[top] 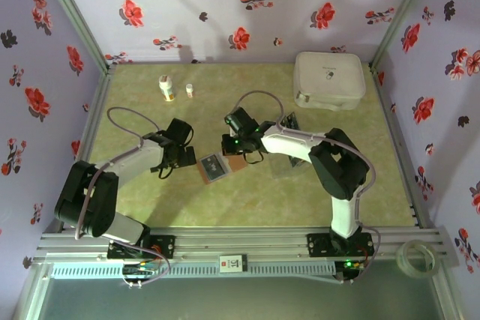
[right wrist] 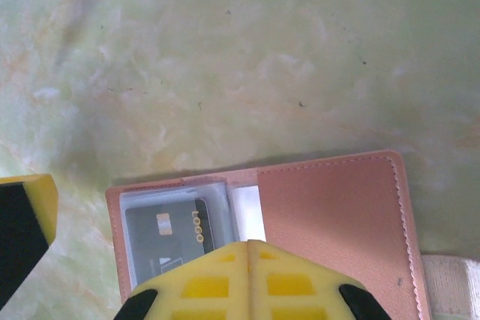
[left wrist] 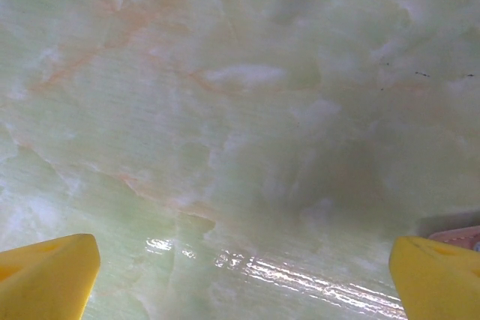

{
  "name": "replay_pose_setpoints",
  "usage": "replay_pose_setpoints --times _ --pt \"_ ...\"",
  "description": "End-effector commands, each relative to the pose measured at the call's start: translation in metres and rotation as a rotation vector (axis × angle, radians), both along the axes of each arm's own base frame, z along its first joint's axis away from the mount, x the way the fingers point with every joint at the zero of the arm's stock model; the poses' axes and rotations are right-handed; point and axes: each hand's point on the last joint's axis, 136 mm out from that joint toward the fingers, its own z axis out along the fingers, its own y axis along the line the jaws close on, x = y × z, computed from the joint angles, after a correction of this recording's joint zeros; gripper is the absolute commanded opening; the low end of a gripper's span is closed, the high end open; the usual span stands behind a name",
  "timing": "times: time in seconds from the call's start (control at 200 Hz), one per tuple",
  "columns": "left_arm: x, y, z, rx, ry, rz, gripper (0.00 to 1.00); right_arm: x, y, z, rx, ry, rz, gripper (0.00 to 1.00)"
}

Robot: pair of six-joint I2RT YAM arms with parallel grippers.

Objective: Put the credit cards into the card holder
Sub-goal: Move the card holder to the center of the table.

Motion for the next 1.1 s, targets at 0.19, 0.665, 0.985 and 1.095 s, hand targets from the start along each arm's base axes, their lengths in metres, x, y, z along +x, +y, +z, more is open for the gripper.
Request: replay_pose_setpoints --times 0.19,0.665,0.985,1.095 --pt "-0.006 -0.008 0.003 -0.064 0.013 -0.044 1.0 0.002 -0.034 0.013 -0.064 -0.058 -0.033 0.2" --pt "-0.001 -0.034 0.022 -0.227 -0.053 -0.075 1.0 0.018 -0.084 0.0 -0.139 -0.059 -0.129 0.56" --pt "0.0 -0.041 0.019 -0.271 -0.073 -0.1 1.0 0.025 -0.073 -0.02 -0.137 -0.022 -0.114 0.26" --pt "0.0 -0.041 0.021 -0.285 -0.096 -0.093 1.0 0.023 -0.072 -0.021 -0.125 -0.014 -0.116 0.11"
